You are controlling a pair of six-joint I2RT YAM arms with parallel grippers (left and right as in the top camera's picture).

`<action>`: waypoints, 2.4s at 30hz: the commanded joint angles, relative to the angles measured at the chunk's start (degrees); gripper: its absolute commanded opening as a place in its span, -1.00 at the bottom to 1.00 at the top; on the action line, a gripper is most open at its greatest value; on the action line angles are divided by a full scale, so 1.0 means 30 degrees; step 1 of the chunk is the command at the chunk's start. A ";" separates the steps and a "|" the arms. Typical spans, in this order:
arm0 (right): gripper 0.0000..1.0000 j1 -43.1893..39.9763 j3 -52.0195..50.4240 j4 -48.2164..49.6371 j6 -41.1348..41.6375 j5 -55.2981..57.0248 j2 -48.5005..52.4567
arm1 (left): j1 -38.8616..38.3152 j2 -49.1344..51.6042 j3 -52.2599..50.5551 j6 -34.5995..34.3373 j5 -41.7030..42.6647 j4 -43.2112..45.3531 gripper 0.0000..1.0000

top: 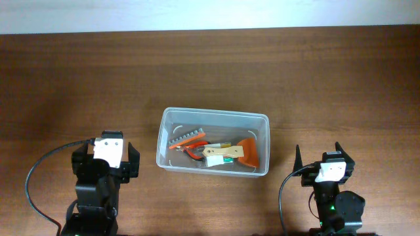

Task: Pack container

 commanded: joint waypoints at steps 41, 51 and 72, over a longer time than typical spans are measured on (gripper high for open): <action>0.98 0.0124 -0.0204 0.0066 0.0277 0.0233 -0.0160 | 0.0299 -1.0637 -1.0652 -0.5100 -0.0226 0.8823 0.99; 0.98 0.0124 -0.0204 0.0066 0.0277 0.0226 -0.0160 | 0.0670 -1.0637 -1.0652 -0.3526 0.3563 0.8531 0.98; 0.97 0.0124 -0.0204 0.0066 0.0277 0.0226 -0.0160 | 0.0670 -1.0630 -1.0644 -0.3526 0.3606 0.8539 0.99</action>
